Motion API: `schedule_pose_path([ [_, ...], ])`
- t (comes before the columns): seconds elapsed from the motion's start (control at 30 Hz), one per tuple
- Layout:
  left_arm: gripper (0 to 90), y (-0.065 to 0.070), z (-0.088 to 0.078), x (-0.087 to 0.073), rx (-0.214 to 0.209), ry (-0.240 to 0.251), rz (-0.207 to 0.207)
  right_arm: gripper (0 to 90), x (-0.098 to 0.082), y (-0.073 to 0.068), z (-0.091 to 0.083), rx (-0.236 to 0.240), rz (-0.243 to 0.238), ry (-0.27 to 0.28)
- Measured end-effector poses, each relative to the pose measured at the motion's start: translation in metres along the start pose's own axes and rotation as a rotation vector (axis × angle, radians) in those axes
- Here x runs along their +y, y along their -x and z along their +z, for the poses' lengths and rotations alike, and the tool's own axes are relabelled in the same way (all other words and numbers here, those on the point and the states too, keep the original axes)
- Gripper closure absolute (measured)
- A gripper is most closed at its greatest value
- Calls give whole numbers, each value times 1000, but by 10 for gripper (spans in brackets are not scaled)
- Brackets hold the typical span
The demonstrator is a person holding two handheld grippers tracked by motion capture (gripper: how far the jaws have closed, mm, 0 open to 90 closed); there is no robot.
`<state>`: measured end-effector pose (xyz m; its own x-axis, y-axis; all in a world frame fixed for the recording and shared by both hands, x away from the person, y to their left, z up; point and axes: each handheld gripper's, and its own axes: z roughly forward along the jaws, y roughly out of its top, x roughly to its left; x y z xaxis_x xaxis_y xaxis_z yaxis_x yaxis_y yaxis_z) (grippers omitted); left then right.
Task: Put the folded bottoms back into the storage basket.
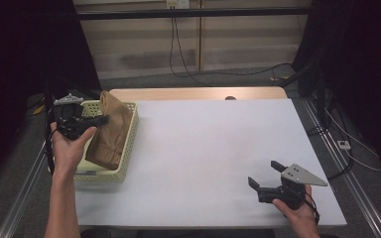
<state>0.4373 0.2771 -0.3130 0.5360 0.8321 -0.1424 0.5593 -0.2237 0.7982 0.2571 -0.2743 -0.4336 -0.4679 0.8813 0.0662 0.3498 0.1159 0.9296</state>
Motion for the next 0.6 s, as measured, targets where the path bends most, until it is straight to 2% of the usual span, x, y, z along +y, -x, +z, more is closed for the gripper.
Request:
schedule_pose_path([
  [0.23,867,-1,5,-1,21,-11,4,24,0,0,0,3,-1,1],
  [0.6,866,-8,14,-5,0,-29,-22,24,0,0,0,1,1,0],
])
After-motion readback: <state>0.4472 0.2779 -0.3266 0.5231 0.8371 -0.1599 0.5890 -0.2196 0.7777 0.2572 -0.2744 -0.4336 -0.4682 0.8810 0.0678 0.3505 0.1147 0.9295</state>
